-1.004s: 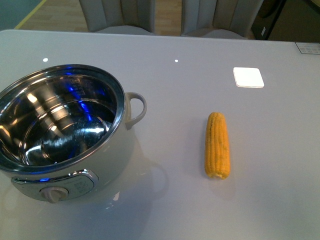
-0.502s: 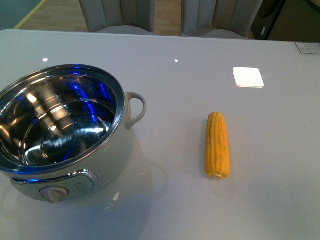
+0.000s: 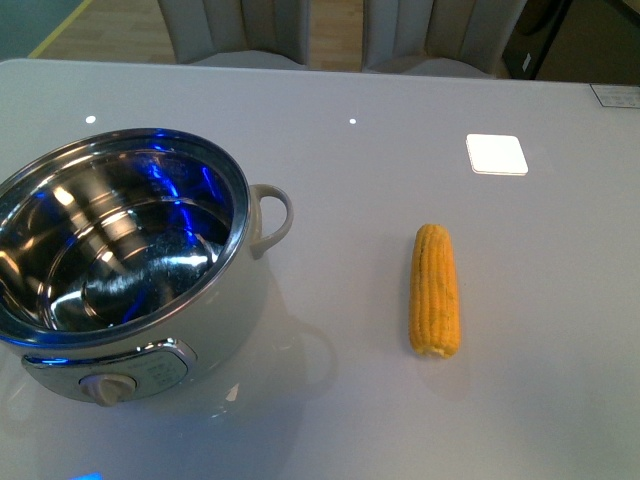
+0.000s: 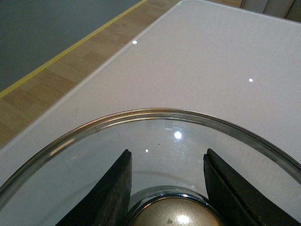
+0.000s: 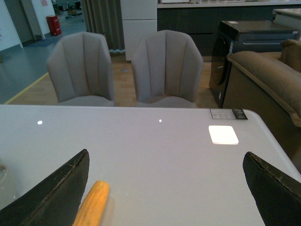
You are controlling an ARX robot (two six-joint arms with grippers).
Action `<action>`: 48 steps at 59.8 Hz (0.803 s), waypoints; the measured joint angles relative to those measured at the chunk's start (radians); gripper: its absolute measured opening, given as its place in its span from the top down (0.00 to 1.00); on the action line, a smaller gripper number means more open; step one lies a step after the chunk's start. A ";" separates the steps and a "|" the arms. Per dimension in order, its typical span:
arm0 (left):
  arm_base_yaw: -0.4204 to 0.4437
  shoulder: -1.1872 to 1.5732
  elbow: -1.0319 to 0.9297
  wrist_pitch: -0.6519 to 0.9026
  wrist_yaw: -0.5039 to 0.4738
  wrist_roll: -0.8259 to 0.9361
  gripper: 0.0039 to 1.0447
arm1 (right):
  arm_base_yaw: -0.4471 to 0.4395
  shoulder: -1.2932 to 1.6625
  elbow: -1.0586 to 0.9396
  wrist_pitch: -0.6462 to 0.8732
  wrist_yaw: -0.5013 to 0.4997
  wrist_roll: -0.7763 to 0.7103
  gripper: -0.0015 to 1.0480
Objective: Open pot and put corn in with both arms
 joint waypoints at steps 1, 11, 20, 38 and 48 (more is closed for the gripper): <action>0.001 0.009 0.004 0.000 0.002 0.000 0.61 | 0.000 0.000 0.000 0.000 0.000 0.000 0.08; 0.010 0.067 0.038 0.000 0.016 0.003 0.61 | 0.000 0.000 0.000 0.000 0.000 0.000 0.08; 0.021 0.133 0.090 0.002 0.037 0.010 0.61 | 0.000 0.000 0.000 0.000 0.000 0.000 0.08; 0.043 0.225 0.230 0.008 0.068 0.031 0.61 | 0.000 0.000 0.000 0.000 0.000 0.000 0.08; 0.063 0.276 0.325 -0.017 0.092 0.029 0.61 | 0.000 0.000 0.000 0.000 0.000 0.000 0.08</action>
